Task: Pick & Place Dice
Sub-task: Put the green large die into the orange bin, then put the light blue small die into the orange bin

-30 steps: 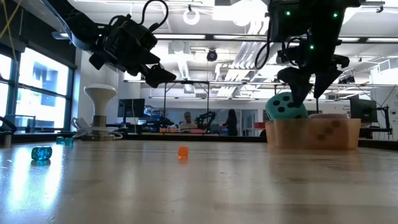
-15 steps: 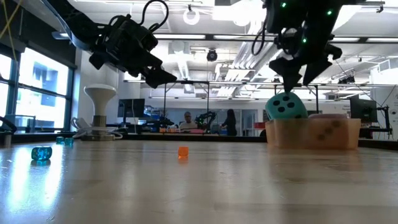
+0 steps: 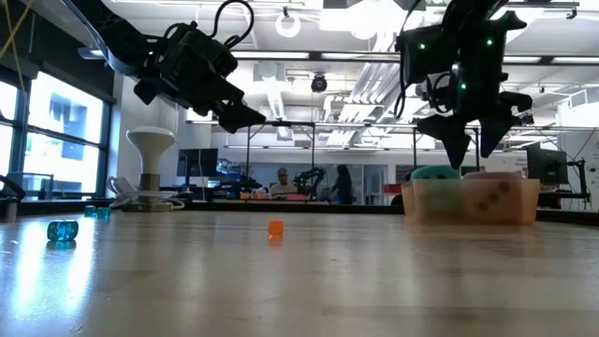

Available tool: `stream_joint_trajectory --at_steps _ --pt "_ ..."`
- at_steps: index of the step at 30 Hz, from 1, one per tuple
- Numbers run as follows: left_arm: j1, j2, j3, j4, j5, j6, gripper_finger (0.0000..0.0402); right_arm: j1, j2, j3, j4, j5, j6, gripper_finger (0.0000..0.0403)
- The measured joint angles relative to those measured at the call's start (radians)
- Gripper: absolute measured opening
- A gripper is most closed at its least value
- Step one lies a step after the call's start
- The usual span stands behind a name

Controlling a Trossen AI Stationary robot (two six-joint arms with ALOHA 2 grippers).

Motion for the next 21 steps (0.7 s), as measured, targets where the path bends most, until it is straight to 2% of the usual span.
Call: stream_joint_trajectory --at_steps 4,14,21 --pt "0.0 0.0 0.0 0.0 0.0 0.001 0.0353 0.023 -0.001 0.0 0.01 0.007 -0.023 0.0294" --pt "0.0 0.0 0.0 -0.001 -0.005 -0.004 0.0353 0.111 -0.011 0.063 -0.026 0.134 -0.045 0.0294" --pt "-0.011 -0.022 0.0 -0.053 -0.005 0.067 0.0353 0.254 -0.011 0.078 -0.016 0.27 0.03 0.0294"
